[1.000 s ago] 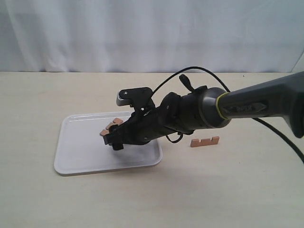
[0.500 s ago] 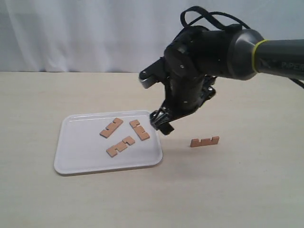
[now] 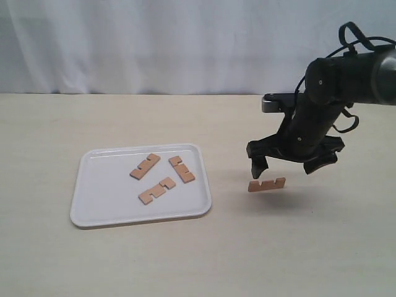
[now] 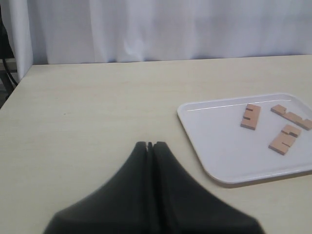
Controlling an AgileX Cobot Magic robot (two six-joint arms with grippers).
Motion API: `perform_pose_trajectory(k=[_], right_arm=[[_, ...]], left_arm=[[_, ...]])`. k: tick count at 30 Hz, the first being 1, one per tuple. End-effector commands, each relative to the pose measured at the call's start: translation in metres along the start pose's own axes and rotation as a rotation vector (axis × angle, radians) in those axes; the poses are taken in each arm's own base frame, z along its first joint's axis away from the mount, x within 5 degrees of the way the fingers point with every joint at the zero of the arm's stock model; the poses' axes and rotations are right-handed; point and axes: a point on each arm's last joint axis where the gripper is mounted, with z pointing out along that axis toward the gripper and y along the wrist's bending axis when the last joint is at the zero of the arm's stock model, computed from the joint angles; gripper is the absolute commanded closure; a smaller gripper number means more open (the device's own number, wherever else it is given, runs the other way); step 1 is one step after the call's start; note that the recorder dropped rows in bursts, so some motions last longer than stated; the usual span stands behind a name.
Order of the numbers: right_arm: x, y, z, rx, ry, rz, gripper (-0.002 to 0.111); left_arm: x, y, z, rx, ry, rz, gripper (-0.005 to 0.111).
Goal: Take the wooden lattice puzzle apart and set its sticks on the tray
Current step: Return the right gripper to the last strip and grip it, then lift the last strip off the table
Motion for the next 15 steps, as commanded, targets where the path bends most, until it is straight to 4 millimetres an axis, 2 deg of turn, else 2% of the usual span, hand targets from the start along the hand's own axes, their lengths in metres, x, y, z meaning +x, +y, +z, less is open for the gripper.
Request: perform_pose_trajectory(k=[1,15], right_arm=[[-0.001,0.005,0.009,-0.031,-0.074,-0.034,0.005],[-0.001,0.007,0.052,-0.021,-0.037,-0.041,0.005]], left_arm=[[-0.001,0.0,0.0,-0.001,-0.014,0.0,0.107],[-0.001,0.0,0.0,-0.001,-0.017,0.0,0.107]])
